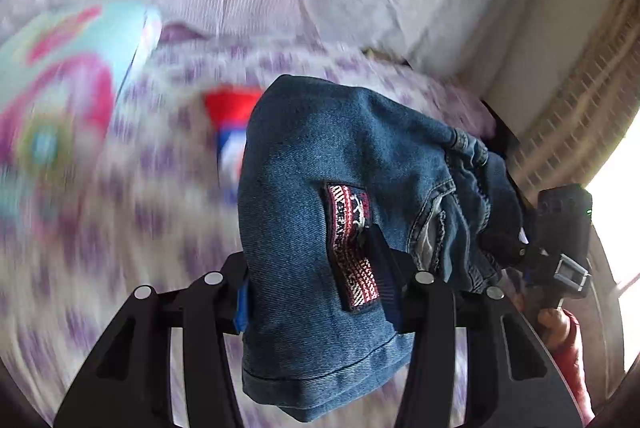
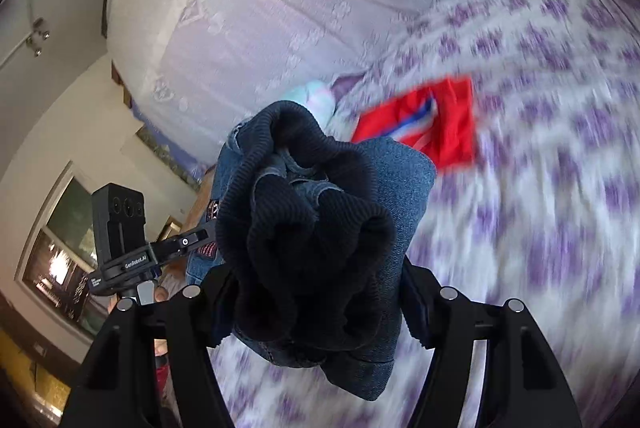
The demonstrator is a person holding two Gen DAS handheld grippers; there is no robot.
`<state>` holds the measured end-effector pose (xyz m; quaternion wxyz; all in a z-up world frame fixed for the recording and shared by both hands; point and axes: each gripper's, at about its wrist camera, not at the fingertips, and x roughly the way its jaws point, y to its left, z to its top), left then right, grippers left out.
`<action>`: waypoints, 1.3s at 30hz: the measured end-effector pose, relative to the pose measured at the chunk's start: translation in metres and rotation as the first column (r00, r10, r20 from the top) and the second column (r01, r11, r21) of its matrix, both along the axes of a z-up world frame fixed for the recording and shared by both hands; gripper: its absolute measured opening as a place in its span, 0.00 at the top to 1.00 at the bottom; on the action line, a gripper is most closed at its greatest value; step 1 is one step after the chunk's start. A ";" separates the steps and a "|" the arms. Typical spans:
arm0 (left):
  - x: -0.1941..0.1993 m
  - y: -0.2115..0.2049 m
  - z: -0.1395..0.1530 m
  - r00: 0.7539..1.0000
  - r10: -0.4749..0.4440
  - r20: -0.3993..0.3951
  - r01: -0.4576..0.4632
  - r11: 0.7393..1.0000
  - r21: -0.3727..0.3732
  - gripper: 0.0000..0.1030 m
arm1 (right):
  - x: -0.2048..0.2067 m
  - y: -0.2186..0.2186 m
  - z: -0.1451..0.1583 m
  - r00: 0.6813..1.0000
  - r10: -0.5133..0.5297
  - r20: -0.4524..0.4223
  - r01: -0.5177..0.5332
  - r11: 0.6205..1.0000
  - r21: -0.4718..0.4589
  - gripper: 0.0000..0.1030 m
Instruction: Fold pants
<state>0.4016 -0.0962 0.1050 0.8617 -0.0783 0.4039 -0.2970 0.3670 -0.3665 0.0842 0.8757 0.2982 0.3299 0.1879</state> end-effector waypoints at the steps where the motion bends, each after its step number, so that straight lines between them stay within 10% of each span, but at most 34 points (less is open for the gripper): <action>1: 0.028 -0.006 0.004 1.000 0.012 0.004 -0.012 1.000 0.004 0.54 | 0.021 -0.007 0.004 1.000 -0.009 0.008 0.009 1.000 -0.007 0.34; 5: 0.111 -0.018 -0.004 0.996 0.077 -0.047 -0.078 0.997 -0.011 0.53 | 0.110 -0.032 -0.006 0.999 -0.040 -0.035 0.039 0.999 -0.016 0.34; 10: 0.198 -0.034 -0.080 0.961 0.156 -0.228 -0.152 0.988 0.036 0.51 | 0.180 -0.050 -0.072 0.983 -0.087 -0.164 0.081 0.996 -0.043 0.33; 13: 0.216 -0.036 -0.120 0.955 0.204 -0.214 -0.189 0.978 0.089 0.10 | 0.193 -0.062 -0.109 0.978 -0.114 -0.176 0.116 0.993 0.003 0.17; 17: 0.221 -0.013 -0.133 0.935 0.204 -0.290 -0.223 0.974 -0.034 0.04 | 0.186 -0.062 -0.104 0.985 -0.081 -0.150 0.076 0.996 -0.041 0.14; 25: 0.179 -0.024 -0.050 0.976 0.218 0.032 -0.220 0.956 0.194 0.10 | 0.146 -0.069 -0.025 0.979 -0.202 0.027 0.204 0.971 -0.123 0.12; 30: 0.165 -0.062 -0.026 0.992 0.089 0.086 -0.100 0.986 0.135 0.10 | 0.156 -0.009 -0.003 0.994 0.058 0.092 -0.053 0.997 -0.055 0.14; 35: 0.204 -0.073 -0.077 0.986 0.168 -0.018 -0.160 0.963 0.218 0.10 | 0.200 -0.018 -0.054 0.994 -0.088 -0.065 0.082 0.993 -0.086 0.36; 37: 0.220 -0.077 -0.104 0.984 0.175 0.012 -0.171 0.939 0.299 0.06 | 0.214 -0.041 -0.074 0.976 -0.165 -0.144 0.161 0.986 -0.034 1.00; 39: 0.223 -0.080 -0.111 0.981 0.189 0.051 -0.196 0.933 0.303 0.04 | 0.226 -0.053 -0.089 0.968 -0.160 -0.195 0.170 0.985 0.037 1.00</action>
